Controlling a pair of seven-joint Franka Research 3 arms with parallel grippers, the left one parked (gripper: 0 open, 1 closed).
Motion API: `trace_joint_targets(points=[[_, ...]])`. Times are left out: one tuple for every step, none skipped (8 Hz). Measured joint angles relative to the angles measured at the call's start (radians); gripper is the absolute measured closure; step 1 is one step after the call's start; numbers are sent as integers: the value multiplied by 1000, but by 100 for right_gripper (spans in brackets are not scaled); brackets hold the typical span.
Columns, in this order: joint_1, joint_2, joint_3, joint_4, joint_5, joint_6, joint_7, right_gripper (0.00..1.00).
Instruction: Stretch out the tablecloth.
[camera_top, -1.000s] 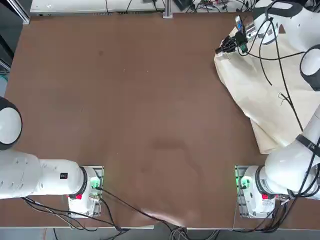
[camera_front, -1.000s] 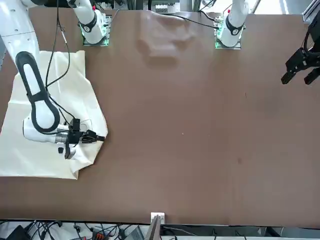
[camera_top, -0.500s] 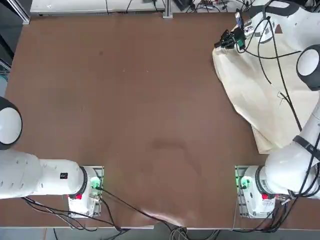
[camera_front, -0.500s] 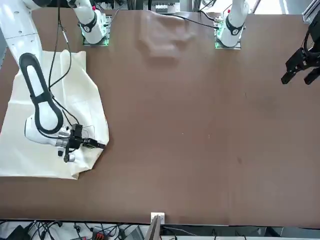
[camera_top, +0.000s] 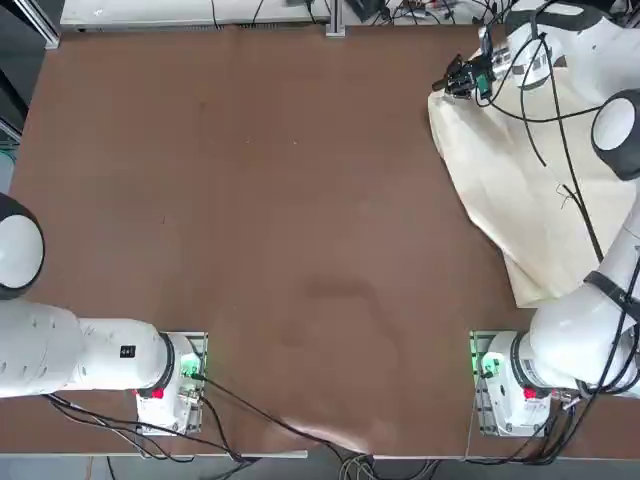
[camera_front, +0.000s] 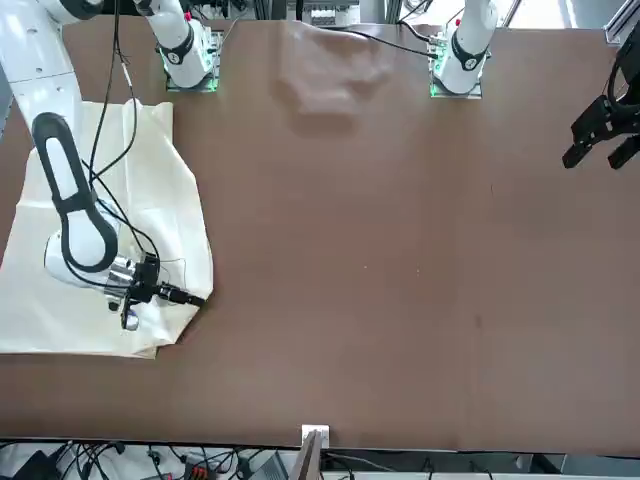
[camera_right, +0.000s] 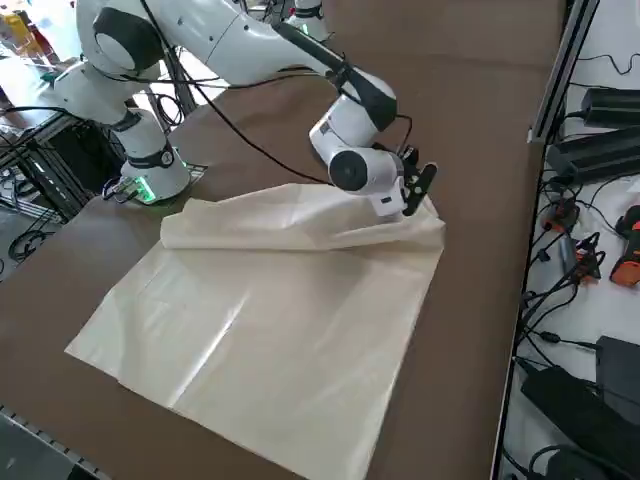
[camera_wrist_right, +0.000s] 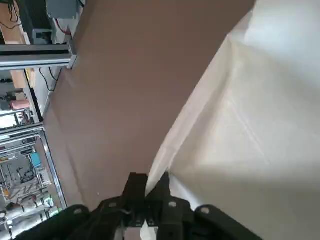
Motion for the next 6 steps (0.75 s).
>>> trace_joint_targets(points=[[-1,23,-3,18,15,13,9,98],[-1,50,-7,35,34,31,18,98],[-1,73,-8,50,54,42,39,98],[0,87,-8,61,70,47,71,98],[2,92,-8,68,89,48,103,98],[7,92,-4,72,122,48,132,98]])
